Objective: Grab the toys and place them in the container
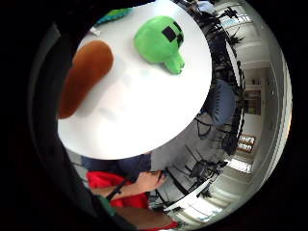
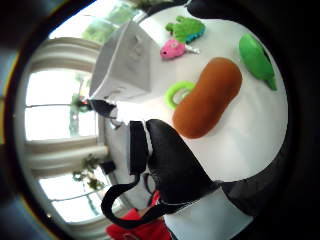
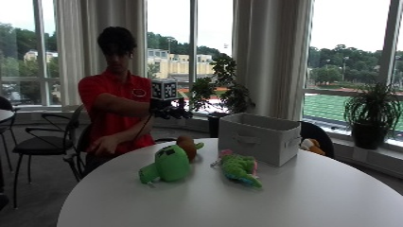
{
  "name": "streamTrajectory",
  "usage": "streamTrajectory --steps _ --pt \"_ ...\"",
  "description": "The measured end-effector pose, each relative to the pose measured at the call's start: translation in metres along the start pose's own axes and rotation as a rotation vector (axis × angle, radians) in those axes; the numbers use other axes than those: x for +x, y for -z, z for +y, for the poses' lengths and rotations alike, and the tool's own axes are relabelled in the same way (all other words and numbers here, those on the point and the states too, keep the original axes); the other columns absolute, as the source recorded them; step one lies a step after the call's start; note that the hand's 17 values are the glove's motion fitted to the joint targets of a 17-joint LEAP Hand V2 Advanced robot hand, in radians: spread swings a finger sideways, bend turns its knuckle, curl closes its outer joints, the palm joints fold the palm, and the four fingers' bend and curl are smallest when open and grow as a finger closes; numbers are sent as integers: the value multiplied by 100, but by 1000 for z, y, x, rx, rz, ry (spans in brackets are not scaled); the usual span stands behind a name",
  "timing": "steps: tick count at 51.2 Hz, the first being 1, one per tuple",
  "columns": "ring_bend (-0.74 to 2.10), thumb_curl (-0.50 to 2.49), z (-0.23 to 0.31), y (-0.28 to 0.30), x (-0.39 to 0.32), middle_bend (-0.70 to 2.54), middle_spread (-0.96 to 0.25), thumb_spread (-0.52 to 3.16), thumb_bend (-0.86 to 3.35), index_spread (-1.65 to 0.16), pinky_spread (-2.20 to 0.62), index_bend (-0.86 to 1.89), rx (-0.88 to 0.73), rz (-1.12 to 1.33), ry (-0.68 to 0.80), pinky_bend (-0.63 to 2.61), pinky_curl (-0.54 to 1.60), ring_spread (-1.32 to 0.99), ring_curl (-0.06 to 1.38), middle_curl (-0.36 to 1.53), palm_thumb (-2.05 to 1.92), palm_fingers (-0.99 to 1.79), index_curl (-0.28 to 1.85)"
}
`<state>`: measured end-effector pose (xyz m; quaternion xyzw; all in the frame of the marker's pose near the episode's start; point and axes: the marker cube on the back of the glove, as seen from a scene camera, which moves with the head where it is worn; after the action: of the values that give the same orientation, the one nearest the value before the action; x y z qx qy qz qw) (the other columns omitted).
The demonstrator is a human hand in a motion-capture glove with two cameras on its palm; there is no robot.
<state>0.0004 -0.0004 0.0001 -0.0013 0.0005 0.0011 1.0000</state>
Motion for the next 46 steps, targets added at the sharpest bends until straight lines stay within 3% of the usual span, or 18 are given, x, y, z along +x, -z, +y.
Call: streamTrajectory --steps 7,17,34,46 --pt "15 3 -4 -1 5 19 -9 78 -5 -27 1 21 -6 2 3 44 14 -10 2 9 -7 -3 10" --pt "16 7 -10 -7 8 18 -11 103 -6 -34 1 19 -8 0 0 47 20 -12 5 15 -9 -6 18" --pt "17 12 -29 -11 9 17 -12 110 -7 -37 2 18 34 3 90 51 26 -14 9 22 -10 -8 25" --pt "17 15 -47 -54 -11 14 -12 99 -8 -39 7 13 -65 -44 35 91 38 -12 11 22 -10 -4 24"
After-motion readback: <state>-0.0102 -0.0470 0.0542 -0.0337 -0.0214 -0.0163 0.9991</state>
